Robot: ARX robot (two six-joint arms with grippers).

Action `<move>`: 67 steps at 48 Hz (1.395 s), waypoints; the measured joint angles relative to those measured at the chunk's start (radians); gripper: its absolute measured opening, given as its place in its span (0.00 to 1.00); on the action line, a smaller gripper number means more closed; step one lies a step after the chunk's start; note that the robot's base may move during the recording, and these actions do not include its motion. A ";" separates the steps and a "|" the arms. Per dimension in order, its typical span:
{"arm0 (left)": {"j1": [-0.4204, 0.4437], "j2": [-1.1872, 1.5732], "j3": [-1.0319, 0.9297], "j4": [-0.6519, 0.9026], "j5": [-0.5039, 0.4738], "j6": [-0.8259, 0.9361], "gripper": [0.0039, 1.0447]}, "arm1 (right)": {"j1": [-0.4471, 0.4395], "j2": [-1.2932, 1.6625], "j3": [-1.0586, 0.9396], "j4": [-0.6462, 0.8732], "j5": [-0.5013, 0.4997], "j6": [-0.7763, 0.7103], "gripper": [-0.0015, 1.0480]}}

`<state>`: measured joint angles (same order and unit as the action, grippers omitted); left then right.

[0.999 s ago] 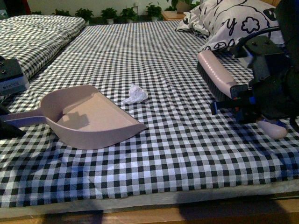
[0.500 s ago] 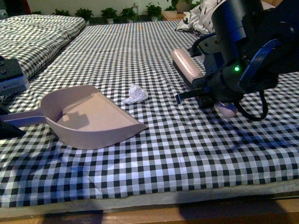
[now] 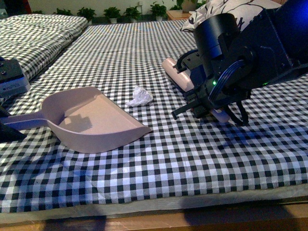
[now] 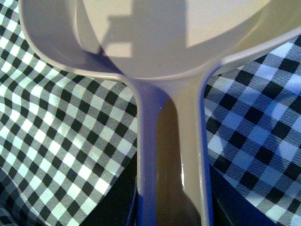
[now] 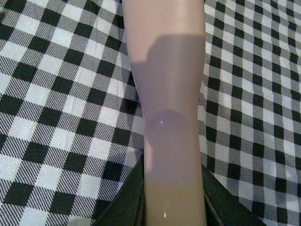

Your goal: Clean up trash

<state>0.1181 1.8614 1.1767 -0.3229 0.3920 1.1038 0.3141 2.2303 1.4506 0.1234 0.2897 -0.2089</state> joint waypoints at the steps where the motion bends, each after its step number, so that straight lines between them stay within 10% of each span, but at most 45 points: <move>1: 0.000 0.000 0.000 0.000 0.000 0.000 0.25 | 0.001 0.002 0.000 0.002 0.003 -0.004 0.19; 67: 0.000 0.000 0.000 0.000 0.000 0.000 0.25 | 0.165 -0.163 -0.323 0.084 -0.169 0.199 0.19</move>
<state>0.1181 1.8614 1.1767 -0.3229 0.3923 1.1038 0.4793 2.0678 1.1275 0.2070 0.1204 -0.0097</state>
